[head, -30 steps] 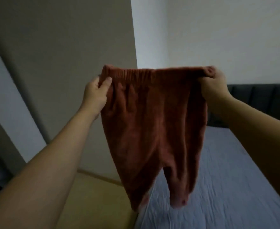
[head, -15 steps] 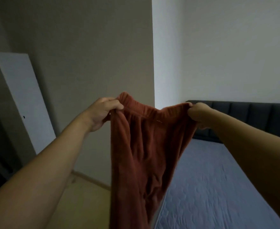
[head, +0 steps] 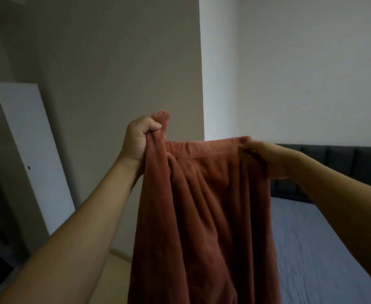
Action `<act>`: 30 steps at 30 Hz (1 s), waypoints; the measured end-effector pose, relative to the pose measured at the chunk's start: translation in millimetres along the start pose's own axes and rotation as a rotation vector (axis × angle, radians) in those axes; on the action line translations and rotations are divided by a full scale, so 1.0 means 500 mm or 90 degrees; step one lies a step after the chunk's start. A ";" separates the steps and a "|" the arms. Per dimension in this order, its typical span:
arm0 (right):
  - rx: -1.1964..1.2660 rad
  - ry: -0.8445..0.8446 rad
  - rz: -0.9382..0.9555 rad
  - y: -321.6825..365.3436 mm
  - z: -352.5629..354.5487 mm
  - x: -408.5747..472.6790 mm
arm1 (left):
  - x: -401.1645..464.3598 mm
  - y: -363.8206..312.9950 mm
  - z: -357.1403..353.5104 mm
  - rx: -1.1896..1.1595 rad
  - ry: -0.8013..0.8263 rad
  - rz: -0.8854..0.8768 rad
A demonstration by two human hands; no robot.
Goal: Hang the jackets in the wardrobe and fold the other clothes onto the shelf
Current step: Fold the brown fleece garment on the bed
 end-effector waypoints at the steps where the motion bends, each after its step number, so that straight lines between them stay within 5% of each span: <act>1: -0.023 0.030 0.014 0.013 -0.003 -0.005 | 0.004 -0.012 0.004 0.139 0.010 -0.035; 5: -0.293 -0.057 0.132 0.069 -0.015 -0.032 | -0.021 -0.018 -0.061 0.469 0.227 -0.083; 7: -0.238 -0.080 0.215 0.093 -0.034 -0.051 | -0.035 -0.011 -0.100 0.527 0.292 -0.109; 14: -0.259 -0.038 0.356 0.157 -0.084 -0.144 | -0.048 -0.007 -0.128 0.711 0.201 -0.225; 16: -0.289 -0.071 0.348 0.170 -0.079 -0.166 | -0.055 -0.028 -0.135 0.703 0.155 -0.305; 21: -0.232 -0.037 0.287 0.172 -0.082 -0.209 | -0.072 -0.059 -0.169 0.689 0.244 -0.337; 24: -0.300 0.018 0.285 0.167 -0.091 -0.227 | -0.069 -0.061 -0.172 0.674 0.263 -0.278; 30: -0.340 -0.032 0.354 0.169 -0.113 -0.241 | -0.081 -0.046 -0.169 0.571 0.317 -0.184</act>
Point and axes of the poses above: each hand's wrist, its own x-axis towards the middle knuckle, its own z-axis out of the back of the hand, y = z × x, the point moved 6 cm from there along x, towards the middle knuckle, and after that the axes turned 1 degree about -x, right-handed, at the moved point
